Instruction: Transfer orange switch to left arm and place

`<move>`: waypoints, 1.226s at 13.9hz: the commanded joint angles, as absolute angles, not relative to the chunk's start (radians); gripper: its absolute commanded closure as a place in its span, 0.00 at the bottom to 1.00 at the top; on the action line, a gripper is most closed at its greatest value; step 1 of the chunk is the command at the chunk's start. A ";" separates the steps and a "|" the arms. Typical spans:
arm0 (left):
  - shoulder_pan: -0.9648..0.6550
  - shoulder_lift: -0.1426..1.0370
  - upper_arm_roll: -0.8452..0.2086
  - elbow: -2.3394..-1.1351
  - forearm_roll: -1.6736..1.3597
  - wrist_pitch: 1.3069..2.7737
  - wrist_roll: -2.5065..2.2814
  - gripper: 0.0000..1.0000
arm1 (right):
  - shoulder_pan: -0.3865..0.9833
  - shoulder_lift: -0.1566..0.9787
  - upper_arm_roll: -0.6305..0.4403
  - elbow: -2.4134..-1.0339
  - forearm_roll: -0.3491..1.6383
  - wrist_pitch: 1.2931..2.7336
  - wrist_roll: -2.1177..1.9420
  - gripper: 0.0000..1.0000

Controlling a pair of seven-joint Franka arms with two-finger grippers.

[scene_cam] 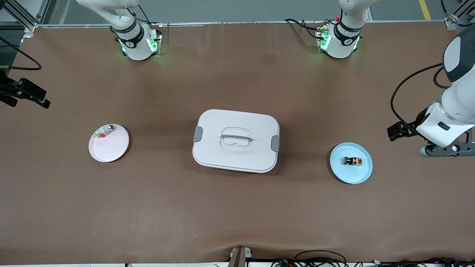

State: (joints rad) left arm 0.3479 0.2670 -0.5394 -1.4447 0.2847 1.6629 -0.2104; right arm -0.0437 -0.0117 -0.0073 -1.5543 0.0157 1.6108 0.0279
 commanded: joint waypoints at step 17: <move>0.041 -0.078 -0.120 -1.614 0.034 1.528 -0.072 0.00 | -0.061 0.002 0.008 -1.525 0.002 1.591 0.028 0.00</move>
